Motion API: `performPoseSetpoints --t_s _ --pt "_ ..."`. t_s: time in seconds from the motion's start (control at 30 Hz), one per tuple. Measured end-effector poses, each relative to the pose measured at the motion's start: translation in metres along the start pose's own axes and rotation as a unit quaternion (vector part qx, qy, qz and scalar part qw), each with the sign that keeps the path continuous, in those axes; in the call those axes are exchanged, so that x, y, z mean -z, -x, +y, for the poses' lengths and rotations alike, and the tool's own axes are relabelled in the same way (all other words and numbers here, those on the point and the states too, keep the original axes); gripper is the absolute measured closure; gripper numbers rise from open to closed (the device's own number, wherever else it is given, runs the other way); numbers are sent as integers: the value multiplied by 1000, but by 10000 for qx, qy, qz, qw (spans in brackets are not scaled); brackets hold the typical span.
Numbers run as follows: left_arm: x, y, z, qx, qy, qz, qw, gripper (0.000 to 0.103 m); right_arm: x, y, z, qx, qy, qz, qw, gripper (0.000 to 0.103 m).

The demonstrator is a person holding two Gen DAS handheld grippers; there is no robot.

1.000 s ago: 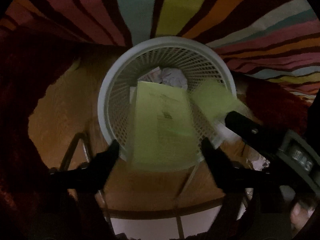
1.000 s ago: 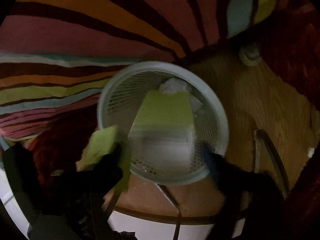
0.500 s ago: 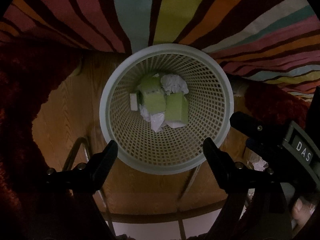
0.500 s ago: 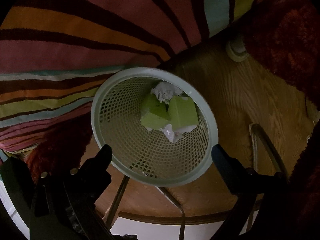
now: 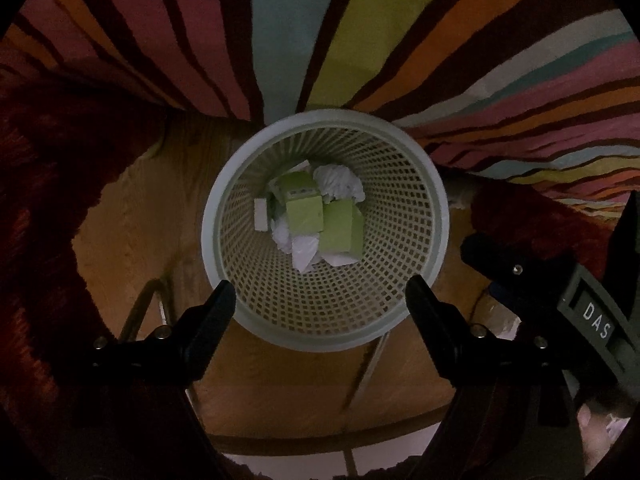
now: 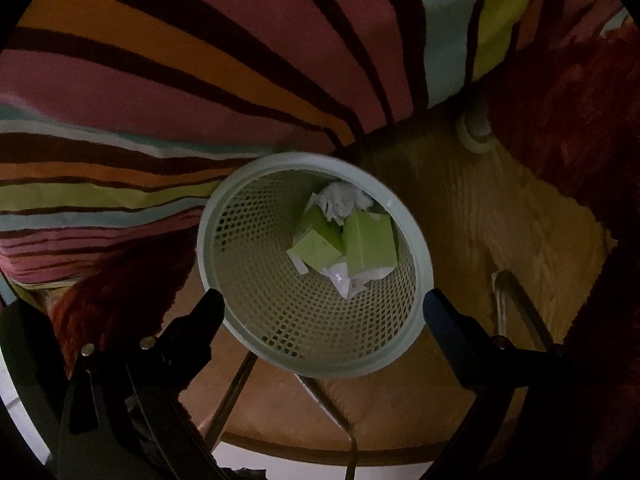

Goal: Collect trash
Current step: 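Raise both tools back toward the remaining small items on the bed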

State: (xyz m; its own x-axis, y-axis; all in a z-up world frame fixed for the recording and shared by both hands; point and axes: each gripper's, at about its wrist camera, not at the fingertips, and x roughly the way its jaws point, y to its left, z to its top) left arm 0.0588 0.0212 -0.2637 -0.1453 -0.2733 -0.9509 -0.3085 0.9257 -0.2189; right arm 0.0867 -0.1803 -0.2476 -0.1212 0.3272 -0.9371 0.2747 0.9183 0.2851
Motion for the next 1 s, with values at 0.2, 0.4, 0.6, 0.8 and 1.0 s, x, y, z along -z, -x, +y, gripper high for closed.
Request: performPoseSetpoints --t_s 0.2,0.4,0.6,0.8,1.0 --pt "5 17 2 122 27 -240 9996 18 4 14 1 -83 55 -218 9997 8" --pt "11 43 -3 76 -217 -738 9970 18 12 37 15 -138 409 -589 9973 8" --pt "19 88 -8 155 -539 -1525 9867 18 24 86 36 -165 1125 -1387 9838 8" --pt "20 132 -11 180 -648 -2298 9709 18 28 137 55 -199 1683 -2619 9501 8" --pt "15 174 -19 245 -813 -2962 9513 18 25 174 72 -296 2026 -3622 9093 8"
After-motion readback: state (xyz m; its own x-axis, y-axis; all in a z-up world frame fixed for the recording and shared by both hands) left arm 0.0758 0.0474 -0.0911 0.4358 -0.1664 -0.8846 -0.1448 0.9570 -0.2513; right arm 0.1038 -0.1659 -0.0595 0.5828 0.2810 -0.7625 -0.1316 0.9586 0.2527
